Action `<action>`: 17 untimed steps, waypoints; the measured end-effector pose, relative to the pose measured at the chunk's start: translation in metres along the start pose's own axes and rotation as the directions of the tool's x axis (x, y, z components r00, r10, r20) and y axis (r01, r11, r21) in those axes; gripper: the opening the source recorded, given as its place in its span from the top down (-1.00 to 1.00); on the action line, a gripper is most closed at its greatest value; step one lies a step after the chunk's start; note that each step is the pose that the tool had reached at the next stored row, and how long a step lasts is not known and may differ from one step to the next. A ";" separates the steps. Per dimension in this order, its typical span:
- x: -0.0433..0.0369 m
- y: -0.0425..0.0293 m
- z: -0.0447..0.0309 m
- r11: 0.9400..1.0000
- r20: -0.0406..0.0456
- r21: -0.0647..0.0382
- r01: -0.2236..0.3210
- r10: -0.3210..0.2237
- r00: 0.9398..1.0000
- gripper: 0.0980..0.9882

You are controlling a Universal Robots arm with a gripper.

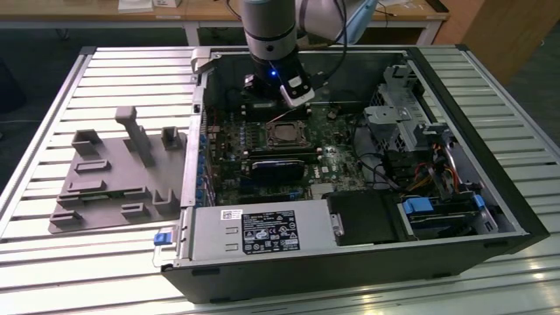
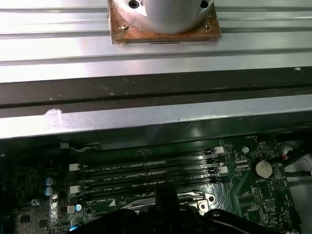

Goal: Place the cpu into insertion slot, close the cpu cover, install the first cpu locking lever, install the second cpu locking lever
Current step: 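Install the first cpu locking lever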

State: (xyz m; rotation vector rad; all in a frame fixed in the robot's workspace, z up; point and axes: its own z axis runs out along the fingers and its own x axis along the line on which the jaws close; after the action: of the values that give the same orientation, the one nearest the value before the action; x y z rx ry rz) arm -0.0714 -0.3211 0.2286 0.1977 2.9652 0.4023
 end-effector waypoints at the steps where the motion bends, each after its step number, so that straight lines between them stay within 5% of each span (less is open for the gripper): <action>1: 0.0001 -0.0003 0.0009 1.000 0.004 -0.001 0.001 -0.001 1.000 0.99; 9: 0.0012 -0.0027 0.0094 1.000 0.033 -0.005 0.007 -0.007 0.999 0.99; 17: 0.0014 -0.0032 0.0111 1.000 0.035 -0.005 0.007 -0.007 0.999 0.99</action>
State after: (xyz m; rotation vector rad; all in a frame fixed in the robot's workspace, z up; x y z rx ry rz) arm -0.0714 -0.3211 0.2170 0.1919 2.9294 0.4010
